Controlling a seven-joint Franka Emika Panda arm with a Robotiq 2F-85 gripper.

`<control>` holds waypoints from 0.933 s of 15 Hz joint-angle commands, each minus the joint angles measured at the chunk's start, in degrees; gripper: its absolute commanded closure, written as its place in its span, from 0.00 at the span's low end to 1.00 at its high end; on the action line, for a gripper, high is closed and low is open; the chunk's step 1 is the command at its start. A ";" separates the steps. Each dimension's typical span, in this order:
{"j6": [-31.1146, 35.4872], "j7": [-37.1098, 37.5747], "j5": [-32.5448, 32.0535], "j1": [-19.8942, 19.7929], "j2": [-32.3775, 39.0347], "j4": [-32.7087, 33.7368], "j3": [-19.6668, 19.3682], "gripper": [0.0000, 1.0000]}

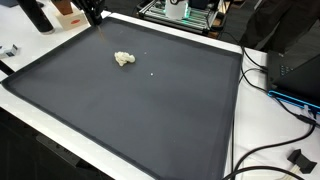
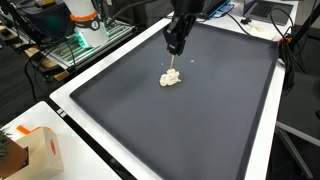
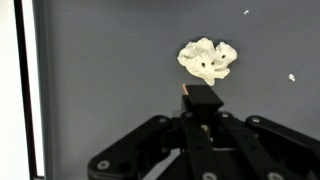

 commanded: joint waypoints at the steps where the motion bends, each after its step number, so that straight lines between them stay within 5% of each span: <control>1: 2.52 -6.23 3.16 -1.88 -4.31 -5.49 1.60 0.97; 8: 5.00 -14.02 6.08 -2.28 -7.51 -9.28 2.02 0.97; 10: 2.51 -11.53 4.12 -1.57 -5.15 -5.71 1.61 0.87; 14: 2.51 -11.49 4.10 -1.57 -4.99 -5.44 1.64 0.87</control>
